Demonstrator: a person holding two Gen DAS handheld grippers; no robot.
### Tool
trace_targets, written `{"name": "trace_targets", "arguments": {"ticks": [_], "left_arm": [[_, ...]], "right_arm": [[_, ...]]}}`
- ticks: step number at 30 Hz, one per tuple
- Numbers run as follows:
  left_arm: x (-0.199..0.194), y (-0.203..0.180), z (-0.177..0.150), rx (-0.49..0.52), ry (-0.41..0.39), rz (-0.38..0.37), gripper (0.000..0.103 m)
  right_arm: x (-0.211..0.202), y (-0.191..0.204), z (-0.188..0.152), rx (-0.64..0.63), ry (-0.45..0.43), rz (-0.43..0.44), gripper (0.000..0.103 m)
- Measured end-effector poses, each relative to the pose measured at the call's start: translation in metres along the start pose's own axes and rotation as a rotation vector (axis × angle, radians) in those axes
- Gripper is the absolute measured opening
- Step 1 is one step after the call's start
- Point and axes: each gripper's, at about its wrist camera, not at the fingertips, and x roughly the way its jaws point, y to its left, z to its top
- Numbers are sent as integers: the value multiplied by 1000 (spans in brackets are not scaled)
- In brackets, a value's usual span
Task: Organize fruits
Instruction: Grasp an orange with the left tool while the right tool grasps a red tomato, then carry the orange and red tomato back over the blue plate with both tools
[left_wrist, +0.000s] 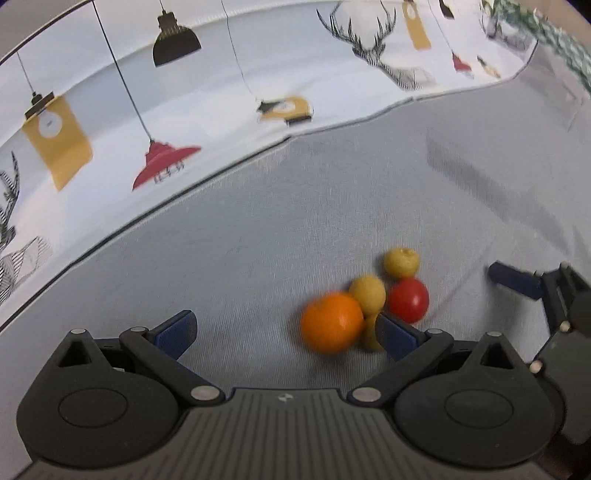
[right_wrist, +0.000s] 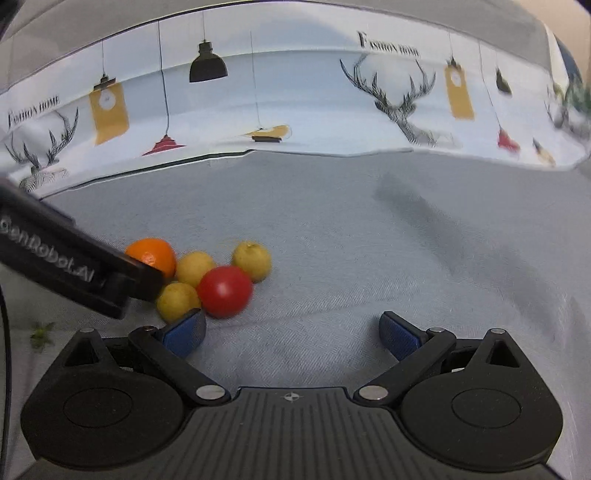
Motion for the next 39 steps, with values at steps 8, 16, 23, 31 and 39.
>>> {"name": "trace_targets", "arguments": {"ticks": [8, 16, 23, 31, 39], "left_arm": [[7, 16, -8, -57, 15, -113, 87], [10, 8, -15, 25, 40, -36, 41], [6, -2, -17, 35, 23, 13, 39], [-71, 15, -52, -119, 3, -8, 40], [-206, 17, -124, -220, -10, 36, 40]], "right_arm": [[14, 0, 7, 5, -28, 5, 98], [4, -36, 11, 125, -15, -51, 30], [10, -28, 8, 56, -35, -77, 31], [-57, -38, 7, 177, -40, -26, 29], [-179, 5, -5, 173, -45, 141, 29]]}}
